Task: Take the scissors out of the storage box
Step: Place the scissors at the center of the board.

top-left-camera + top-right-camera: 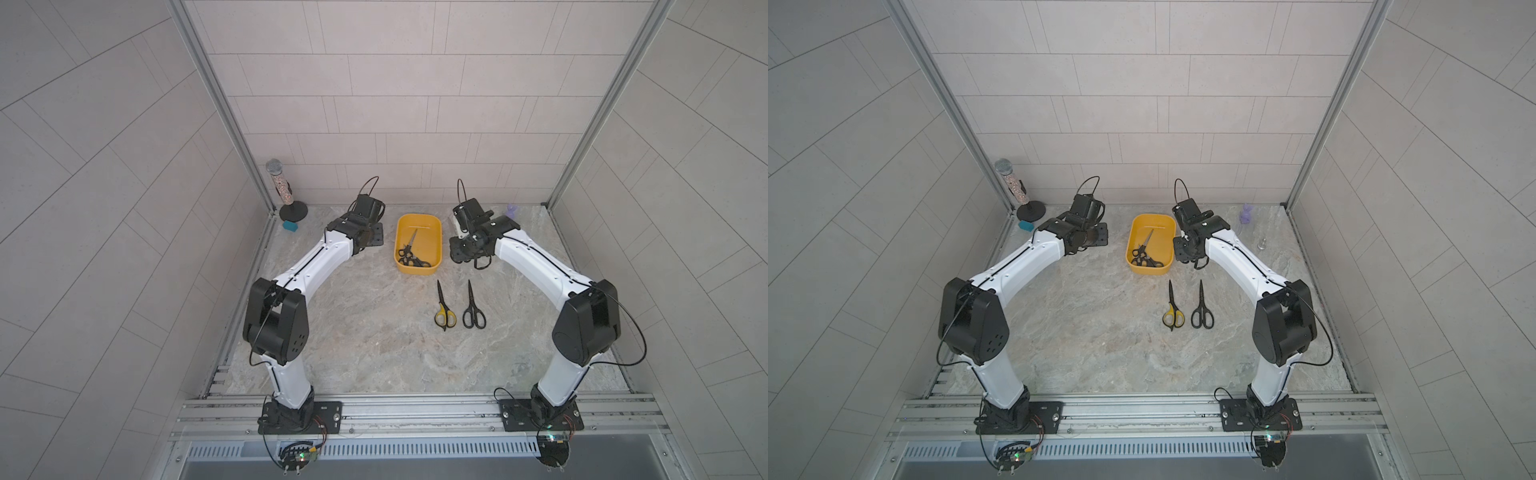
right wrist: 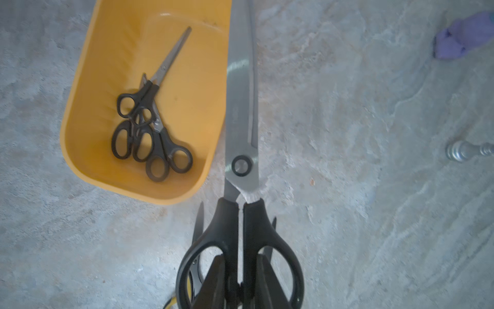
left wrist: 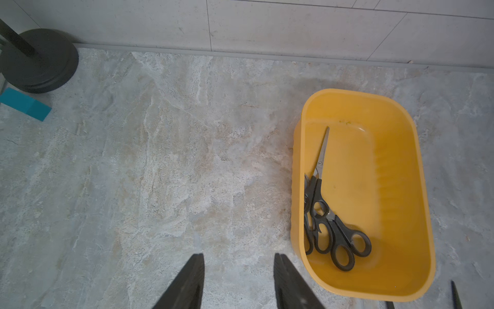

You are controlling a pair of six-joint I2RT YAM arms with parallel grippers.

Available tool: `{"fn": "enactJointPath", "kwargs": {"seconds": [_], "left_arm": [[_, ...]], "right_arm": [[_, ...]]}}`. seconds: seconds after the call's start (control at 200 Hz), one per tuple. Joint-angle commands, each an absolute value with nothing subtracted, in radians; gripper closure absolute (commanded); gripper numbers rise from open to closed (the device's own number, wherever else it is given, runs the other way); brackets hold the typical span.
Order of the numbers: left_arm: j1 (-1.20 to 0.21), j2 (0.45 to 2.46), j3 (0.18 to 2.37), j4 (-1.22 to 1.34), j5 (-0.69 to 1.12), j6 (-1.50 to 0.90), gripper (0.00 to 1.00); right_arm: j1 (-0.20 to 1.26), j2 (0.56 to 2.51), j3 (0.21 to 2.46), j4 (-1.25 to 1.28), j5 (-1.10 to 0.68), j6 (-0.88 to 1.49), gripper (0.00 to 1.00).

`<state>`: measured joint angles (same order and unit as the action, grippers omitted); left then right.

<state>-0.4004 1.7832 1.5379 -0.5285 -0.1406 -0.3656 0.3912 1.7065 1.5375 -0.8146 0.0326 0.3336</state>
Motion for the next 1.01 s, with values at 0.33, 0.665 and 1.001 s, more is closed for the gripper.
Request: {"fn": "enactJointPath", "kwargs": {"seconds": [0.33, 0.665, 1.001], "left_arm": [[-0.429, 1.747, 1.499, -0.571, -0.179, -0.359, 0.51], [-0.429, 1.749, 1.501, -0.581, -0.196, -0.35, 0.51], [-0.429, 1.761, 1.508, -0.573, -0.184, -0.36, 0.51]], "right_arm": [[0.284, 1.491, 1.232, -0.758, 0.077, 0.385, 1.0], [0.249, 1.471, 1.091, -0.695, 0.067, 0.397, 1.0], [0.227, 1.429, 0.939, -0.652, 0.053, 0.44, 1.0]]}}
